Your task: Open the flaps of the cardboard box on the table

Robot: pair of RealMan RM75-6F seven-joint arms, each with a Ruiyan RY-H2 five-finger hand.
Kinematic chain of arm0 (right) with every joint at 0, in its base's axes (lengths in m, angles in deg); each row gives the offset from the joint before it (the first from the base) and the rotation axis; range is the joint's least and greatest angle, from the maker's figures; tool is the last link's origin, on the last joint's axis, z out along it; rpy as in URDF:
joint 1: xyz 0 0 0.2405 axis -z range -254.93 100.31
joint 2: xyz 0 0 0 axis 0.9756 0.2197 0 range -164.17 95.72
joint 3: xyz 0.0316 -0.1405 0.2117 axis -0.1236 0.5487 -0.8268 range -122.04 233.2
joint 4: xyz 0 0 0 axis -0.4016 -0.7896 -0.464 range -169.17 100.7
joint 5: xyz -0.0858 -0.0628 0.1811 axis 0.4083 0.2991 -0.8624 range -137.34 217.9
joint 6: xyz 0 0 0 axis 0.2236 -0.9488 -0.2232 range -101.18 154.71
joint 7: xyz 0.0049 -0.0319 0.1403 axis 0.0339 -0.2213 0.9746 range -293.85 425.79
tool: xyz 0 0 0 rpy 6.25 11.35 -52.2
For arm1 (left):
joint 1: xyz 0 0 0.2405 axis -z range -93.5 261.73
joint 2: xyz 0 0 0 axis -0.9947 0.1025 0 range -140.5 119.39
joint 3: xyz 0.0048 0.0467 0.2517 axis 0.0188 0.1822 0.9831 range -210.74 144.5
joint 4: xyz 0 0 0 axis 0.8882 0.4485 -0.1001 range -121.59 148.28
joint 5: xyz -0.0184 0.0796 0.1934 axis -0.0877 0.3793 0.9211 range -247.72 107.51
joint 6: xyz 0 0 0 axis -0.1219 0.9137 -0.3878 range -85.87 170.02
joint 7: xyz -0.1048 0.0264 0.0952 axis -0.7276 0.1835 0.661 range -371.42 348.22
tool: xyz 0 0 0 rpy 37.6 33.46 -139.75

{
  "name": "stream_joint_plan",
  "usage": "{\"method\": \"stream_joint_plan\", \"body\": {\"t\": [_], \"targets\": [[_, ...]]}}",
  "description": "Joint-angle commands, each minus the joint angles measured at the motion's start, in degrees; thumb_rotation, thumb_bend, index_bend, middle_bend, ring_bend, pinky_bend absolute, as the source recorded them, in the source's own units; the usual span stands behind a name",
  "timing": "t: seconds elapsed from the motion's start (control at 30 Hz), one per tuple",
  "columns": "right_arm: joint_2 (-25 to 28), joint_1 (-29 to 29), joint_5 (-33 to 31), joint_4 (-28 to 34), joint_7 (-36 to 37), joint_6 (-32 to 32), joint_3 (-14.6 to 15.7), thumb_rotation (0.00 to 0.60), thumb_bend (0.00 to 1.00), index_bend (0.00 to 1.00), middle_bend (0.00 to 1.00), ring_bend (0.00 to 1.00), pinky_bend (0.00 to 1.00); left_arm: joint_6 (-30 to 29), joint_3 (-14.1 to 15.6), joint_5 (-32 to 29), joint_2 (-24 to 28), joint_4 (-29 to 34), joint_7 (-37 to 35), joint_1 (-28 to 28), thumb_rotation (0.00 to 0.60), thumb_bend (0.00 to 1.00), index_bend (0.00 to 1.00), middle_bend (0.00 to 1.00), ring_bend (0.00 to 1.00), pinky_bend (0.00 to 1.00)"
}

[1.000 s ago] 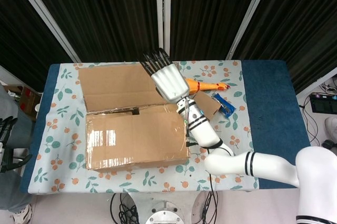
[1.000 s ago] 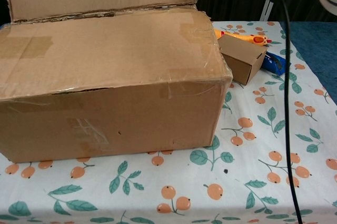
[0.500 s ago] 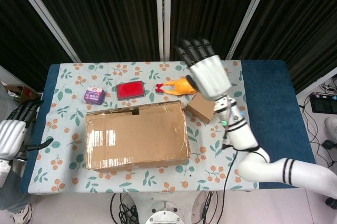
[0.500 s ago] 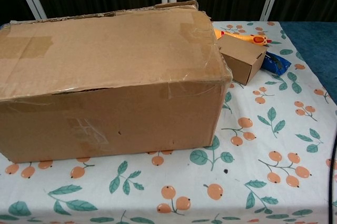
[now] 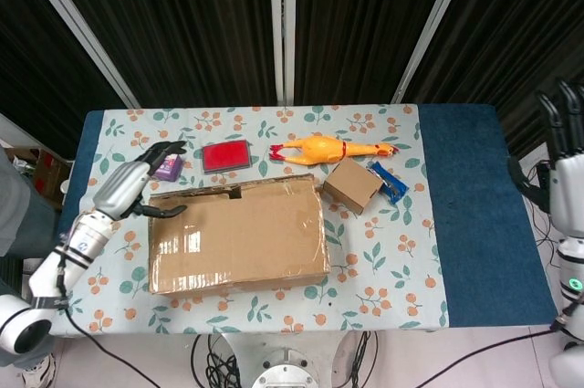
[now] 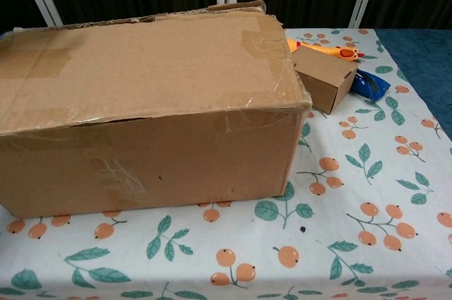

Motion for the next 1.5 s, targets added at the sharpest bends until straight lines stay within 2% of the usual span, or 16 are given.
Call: {"method": "stream_joint_plan", "body": {"t": [0.03,0.13,0.37,0.73,1.03,1.3,1.43,1.5], "targets": [[0.8,3.7,2.0,-3.0,3.7,-3.0,1.9,0.6,0.21,0.0,0.0,0.0,0.0,1.8,-0.4,-1.2,-1.2,-0.4,-0.3,1.5,0.432,0.07,0.06,0.23,0.06,0.17],[0.6,5.3,2.0,-4.7,6.0,-4.4,1.7,0.6,0.21,0.0,0.0,0.0,0.0,3.4,0.0,-1.8,-1.5,0.4,-0.3,2.5,0.388,0.01,0.07,0.29,0.06,0.17],[0.6,7.0,1.0,-6.8,8.7,-4.4,0.9,0.6,0.21,0.0,0.0,0.0,0.0,2.4,1.5,-0.9,-1.7,2.4,1.1,2.3,0.337,0.0,0.09,0.34,0.06,0.17],[-0.5,7.9,0.6,-9.2,10.1,-3.4,0.0,0.6,0.21,0.0,0.0,0.0,0.0,3.0,4.4,-0.9,-3.7,1.7,7.9,2.9,0.318,0.0,0.11,0.35,0.06,0.17],[-0.8,9.1,-0.4,-10.4,11.6,-3.6,-1.1,0.6,0.21,0.0,0.0,0.0,0.0,3.3,5.3,0.2,-3.9,3.3,9.3,3.6,0.299,0.0,0.1,0.37,0.06,0.17],[-1.1,9.5,-0.8,-11.3,12.6,-3.1,-1.8,0.6,0.21,0.0,0.0,0.0,0.0,-0.9,3.3,2.8,-0.7,7.8,3.0,2.8,0.282,0.0,0.1,0.41,0.06,0.17],[-1.1,9.6,-0.7,-11.6,13.5,-2.8,-2.1,0.6,0.19,0.0,0.0,0.0,0.0,-1.5,2.5,3.5,3.8,12.7,-4.2,1.9,0.281,0.0,0.09,0.43,0.06,0.17],[-1.1,9.6,-0.5,-11.6,13.7,-2.7,-2.3,0.6,0.19,0.0,0.0,0.0,0.0,-1.2,2.4,4.1,7.1,15.8,-10.3,1.2,0.28,0.0,0.09,0.45,0.08,0.17]]}}
